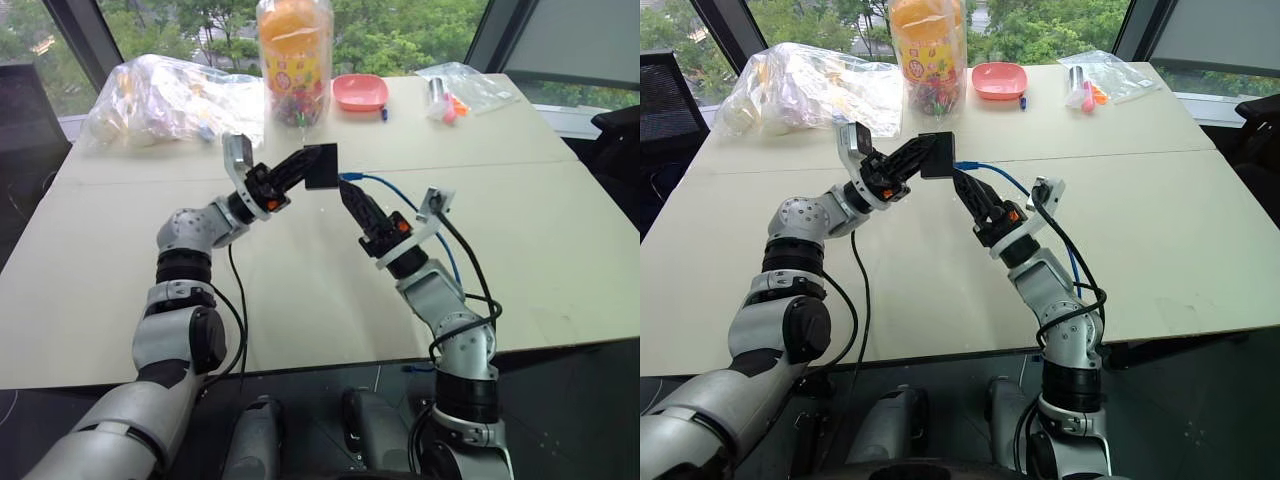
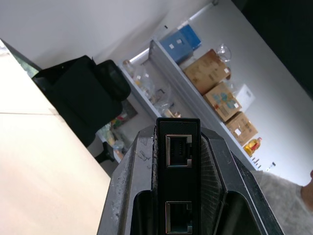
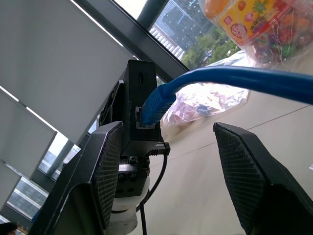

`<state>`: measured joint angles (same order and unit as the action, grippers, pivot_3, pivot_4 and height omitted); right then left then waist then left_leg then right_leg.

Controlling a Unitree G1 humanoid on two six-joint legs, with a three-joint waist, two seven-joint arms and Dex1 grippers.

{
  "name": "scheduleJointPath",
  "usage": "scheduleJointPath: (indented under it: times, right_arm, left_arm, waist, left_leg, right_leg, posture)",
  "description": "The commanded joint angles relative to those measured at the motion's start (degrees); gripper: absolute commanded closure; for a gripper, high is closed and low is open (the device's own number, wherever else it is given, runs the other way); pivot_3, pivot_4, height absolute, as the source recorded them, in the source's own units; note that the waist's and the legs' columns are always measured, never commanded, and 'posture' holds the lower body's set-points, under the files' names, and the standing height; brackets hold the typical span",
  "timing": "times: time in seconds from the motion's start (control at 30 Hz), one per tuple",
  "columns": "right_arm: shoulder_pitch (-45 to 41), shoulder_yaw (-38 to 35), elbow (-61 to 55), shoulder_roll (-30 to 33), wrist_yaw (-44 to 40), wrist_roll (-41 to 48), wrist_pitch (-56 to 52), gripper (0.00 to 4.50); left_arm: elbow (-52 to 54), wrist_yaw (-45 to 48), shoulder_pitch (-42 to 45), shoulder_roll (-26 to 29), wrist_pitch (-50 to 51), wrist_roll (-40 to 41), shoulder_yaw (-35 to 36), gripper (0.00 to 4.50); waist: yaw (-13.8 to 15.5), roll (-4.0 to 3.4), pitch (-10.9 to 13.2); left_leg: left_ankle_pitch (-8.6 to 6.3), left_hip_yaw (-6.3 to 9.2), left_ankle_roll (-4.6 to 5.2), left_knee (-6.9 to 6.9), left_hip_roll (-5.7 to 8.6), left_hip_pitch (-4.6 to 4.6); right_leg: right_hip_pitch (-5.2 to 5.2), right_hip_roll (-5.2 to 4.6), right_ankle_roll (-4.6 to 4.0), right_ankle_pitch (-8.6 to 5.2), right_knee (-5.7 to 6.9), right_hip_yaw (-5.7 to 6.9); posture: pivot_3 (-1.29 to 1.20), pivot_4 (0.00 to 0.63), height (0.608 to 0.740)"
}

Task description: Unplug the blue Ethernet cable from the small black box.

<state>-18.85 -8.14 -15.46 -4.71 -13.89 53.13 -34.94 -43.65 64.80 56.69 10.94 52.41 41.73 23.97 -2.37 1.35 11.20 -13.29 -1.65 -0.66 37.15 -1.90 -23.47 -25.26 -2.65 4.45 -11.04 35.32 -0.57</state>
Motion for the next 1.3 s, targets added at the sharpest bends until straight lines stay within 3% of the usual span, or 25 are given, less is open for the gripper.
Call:
scheduleJointPath:
  times: [0.03,0.87,0.97,1.1,1.13,1.3]
  right_arm:
    - [-1.4,0.4,-0.7,-0.4,-0.7,1.0,1.2,1.46]
    - [-2.3,1.5,1.9,-0.4,-1.6,0.1,4.1,1.46]
    - [-2.5,1.7,2.1,-0.3,-1.7,-0.1,4.2,2.21]
    - [-2.4,2.2,2.1,-0.1,-2.0,-0.6,4.1,4.26]
    - [-2.3,2.4,2.1,0.1,-2.1,-0.8,4.0,4.45]
    - [-1.8,3.0,2.5,0.4,-1.8,-1.8,3.8,4.45]
  left_arm:
    - [2.7,0.0,-0.1,-0.1,0.2,2.1,0.1,3.97]
    - [4.3,-0.4,-1.5,0.5,1.5,3.6,-1.6,3.97]
    - [4.3,-0.5,-1.6,0.5,1.4,3.8,-1.8,3.97]
    - [4.2,-0.8,-1.6,0.4,1.3,3.9,-1.8,3.97]
    - [4.2,-0.9,-1.6,0.4,1.2,4.0,-1.7,3.97]
    - [3.5,-1.5,-1.4,0.6,0.2,3.7,-1.6,3.97]
  waist:
    - [0.0,0.0,0.0]
    - [0.0,0.0,0.0]
    - [0.0,0.0,0.0]
    - [0.0,0.0,0.0]
    - [0.0,0.0,0.0]
    - [0.0,0.0,0.0]
  left_leg:
    - [0.0,0.0,0.0,0.0,0.0,0.0]
    - [0.0,0.0,0.0,-0.03,0.0,0.0]
    - [0.0,-0.01,0.0,-0.03,0.0,-0.01]
    - [0.0,-0.01,0.0,-0.03,0.0,-0.01]
    - [0.0,0.0,0.0,-0.04,0.0,-0.01]
    - [0.0,-0.01,0.0,-0.04,0.0,-0.01]
  right_leg:
    - [0.0,0.0,0.0,0.0,0.0,0.0]
    - [0.0,0.0,-0.03,-0.01,-0.06,0.0]
    - [0.0,-0.01,-0.04,-0.02,-0.07,0.0]
    - [0.0,-0.01,-0.06,-0.03,-0.07,0.0]
    - [-0.01,0.0,-0.06,-0.03,-0.07,0.0]
    - [-0.01,-0.01,-0.13,-0.07,-0.08,0.0]
  posture:
    - [0.0,0.15,0.74]
    - [0.0,0.15,0.74]
    - [0.0,0.15,0.74]
    - [0.0,0.15,0.74]
    - [0.0,0.15,0.74]
    - [0.0,0.15,0.74]
